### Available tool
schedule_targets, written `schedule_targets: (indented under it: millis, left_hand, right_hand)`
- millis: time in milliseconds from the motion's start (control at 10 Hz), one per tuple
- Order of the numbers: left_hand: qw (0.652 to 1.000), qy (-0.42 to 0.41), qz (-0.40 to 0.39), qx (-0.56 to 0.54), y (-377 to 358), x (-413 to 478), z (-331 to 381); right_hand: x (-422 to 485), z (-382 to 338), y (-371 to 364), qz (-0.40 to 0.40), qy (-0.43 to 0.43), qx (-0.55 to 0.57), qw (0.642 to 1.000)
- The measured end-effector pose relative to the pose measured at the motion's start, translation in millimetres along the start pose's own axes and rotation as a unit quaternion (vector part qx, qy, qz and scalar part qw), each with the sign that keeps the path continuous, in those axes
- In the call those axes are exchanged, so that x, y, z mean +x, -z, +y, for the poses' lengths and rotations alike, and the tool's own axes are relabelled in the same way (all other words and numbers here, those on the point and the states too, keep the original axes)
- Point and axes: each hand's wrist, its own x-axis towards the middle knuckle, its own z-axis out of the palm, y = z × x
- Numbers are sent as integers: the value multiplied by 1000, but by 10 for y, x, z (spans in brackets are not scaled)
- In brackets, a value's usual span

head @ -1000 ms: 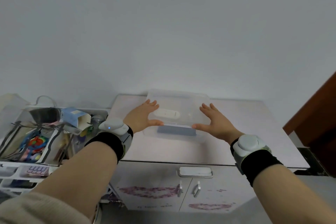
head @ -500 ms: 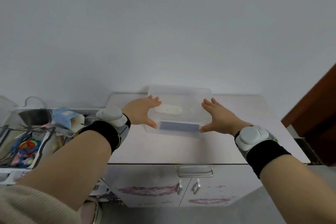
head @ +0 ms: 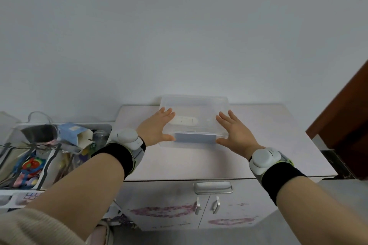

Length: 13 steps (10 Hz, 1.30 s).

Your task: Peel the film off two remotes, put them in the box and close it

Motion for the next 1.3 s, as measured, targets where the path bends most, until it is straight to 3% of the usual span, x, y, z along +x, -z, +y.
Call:
schedule_targets:
  millis: [100, 200, 600, 1000, 1200, 1300]
  left_hand:
    - [995, 29, 21, -92, -103, -70, 6]
    - [994, 45, 56, -81, -124, -67, 16]
    - [997, 68, 33, -31, -25, 384, 165]
    - [995, 70, 57, 44, 27, 636, 134]
    - [997, 73, 17, 26, 131, 626, 110]
    - [997, 77, 10, -13, 232, 636, 86]
  right_hand:
    - [-49, -5, -12, -10, -22, 34, 999]
    - [4, 39, 73, -13, -26, 19, 999]
    - [371, 190, 296, -41, -62, -22, 997]
    - [691, 207, 328, -40, -84, -51, 994]
    - [673, 164, 431, -78, -91, -24, 992]
    - [718, 154, 560, -49, -80, -1, 996]
